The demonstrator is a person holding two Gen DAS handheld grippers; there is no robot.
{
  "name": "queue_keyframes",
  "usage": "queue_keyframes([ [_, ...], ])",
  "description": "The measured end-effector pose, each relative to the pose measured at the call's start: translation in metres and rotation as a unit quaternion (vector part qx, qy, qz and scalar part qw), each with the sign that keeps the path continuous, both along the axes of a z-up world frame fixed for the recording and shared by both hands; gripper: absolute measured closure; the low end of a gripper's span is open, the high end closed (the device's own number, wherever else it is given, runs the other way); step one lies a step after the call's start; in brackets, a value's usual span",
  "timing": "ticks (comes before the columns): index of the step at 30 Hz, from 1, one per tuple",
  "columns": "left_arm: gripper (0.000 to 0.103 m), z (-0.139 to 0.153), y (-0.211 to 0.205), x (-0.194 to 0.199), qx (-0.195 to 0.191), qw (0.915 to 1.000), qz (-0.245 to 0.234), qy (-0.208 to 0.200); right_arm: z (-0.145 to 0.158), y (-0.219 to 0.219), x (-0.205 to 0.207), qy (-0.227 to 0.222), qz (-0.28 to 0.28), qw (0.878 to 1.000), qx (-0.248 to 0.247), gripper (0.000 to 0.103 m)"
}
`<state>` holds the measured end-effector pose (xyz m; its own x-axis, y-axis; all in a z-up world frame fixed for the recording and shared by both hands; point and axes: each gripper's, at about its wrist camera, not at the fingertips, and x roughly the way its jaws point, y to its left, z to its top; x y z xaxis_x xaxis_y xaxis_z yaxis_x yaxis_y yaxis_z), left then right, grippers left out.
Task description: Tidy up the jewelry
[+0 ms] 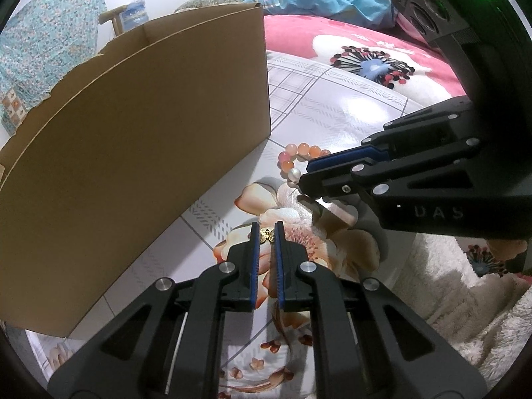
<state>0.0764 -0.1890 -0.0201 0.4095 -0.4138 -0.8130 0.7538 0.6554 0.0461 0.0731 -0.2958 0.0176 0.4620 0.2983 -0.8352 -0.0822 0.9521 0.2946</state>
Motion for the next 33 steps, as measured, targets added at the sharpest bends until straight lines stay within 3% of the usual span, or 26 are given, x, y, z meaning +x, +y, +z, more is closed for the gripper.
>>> queue_keyframes([
  [10, 0.095, 0.015, 0.010, -0.003, -0.015, 0.9998, 0.009, -0.012, 0.001, 0.001, 0.000, 0.000, 0.003, 1.000, -0.006, 0.092],
  [21, 0.095, 0.044, 0.028, -0.009, -0.050, 0.9976, 0.027, -0.039, 0.004, 0.015, 0.013, 0.005, 0.013, 0.999, -0.049, 0.092],
  [26, 0.095, 0.060, 0.035, -0.014, -0.058, 0.9963, 0.030, -0.056, 0.005, 0.000, 0.013, 0.010, -0.019, 1.000, 0.014, 0.093],
  [33, 0.095, 0.087, 0.045, -0.020, -0.078, 0.9926, 0.040, -0.084, 0.028, -0.024, 0.002, -0.023, -0.050, 0.994, 0.098, 0.093],
])
